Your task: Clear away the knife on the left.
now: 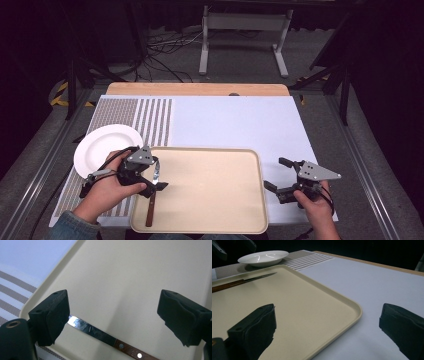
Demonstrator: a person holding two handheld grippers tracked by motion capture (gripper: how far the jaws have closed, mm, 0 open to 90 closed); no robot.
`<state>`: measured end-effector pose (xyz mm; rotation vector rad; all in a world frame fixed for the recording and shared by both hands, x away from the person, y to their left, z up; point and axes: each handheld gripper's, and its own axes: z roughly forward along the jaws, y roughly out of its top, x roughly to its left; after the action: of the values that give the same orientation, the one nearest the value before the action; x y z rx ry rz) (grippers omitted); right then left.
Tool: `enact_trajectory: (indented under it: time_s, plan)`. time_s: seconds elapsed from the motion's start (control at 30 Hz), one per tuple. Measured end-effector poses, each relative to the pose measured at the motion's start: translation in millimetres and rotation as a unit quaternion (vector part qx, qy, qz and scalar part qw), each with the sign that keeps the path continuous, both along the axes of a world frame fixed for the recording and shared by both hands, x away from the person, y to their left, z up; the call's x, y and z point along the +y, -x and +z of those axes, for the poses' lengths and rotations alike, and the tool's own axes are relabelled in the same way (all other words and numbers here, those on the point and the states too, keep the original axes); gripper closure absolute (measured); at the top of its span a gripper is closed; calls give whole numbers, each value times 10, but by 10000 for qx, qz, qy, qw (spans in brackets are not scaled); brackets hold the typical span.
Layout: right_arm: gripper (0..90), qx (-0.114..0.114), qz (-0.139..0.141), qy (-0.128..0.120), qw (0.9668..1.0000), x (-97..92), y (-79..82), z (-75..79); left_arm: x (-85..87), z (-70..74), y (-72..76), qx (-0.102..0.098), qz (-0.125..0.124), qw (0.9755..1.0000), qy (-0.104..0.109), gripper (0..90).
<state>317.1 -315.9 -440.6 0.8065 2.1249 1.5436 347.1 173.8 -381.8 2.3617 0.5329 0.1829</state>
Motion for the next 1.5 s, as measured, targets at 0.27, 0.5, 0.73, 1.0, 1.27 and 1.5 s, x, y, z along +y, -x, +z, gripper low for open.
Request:
enact_trajectory:
  time_s: [0.27, 0.5, 0.73, 1.0, 1.27, 1.5]
  plan:
    - [16, -4, -11, 20, 10000, -2, 1, 1, 197, 68, 75, -296, 189, 9990, 271, 87]
    - [16, -11, -1, 20, 10000, 0, 2, 3, 357, 52, 116, -515, 389, 9962, 593, 65]
    - [16, -16, -21, 70, 10000, -3, 1, 0, 561, -18, 167, -811, 421, 9920, 867, 59]
    - [16, -20, -22, 70, 10000, -1, -1, -1, 763, -129, 251, -1079, 581, 9839, 1299, 50]
    - [16, -39, -22, 73, 10000, -3, -1, 1, 1002, -254, 354, -1412, 821, 9724, 1666, 45]
    - [16, -47, -21, 95, 9999, -1, -5, -1, 1159, -401, 406, -1478, 913, 9672, 1852, 54]
